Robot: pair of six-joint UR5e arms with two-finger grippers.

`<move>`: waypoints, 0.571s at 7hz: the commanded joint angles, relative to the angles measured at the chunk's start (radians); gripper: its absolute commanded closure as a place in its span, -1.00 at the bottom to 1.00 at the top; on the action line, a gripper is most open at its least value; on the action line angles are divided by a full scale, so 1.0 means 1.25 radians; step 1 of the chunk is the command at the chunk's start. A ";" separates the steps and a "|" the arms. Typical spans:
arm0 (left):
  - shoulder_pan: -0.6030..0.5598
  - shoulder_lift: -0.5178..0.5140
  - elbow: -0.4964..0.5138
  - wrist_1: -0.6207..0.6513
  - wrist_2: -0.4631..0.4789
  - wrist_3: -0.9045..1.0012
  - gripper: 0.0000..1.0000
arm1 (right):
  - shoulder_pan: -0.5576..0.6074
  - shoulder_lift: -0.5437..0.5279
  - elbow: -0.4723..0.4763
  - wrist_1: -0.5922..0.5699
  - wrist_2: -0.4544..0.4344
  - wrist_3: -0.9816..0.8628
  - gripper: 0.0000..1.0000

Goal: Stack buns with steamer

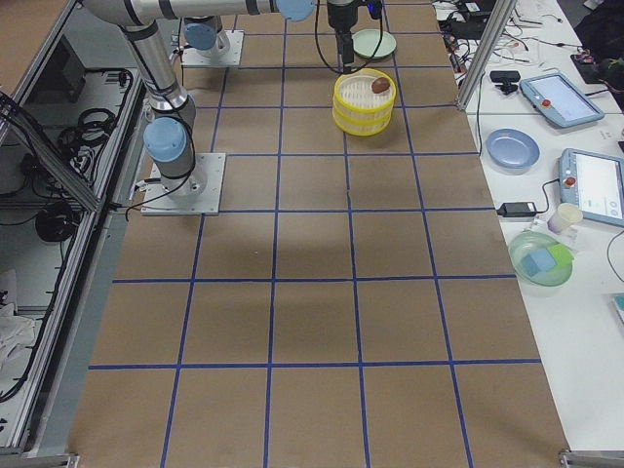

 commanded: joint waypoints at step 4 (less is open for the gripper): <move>0.000 0.002 -0.008 0.002 0.001 0.000 -1.00 | -0.002 0.001 0.006 -0.002 -0.003 0.000 -1.00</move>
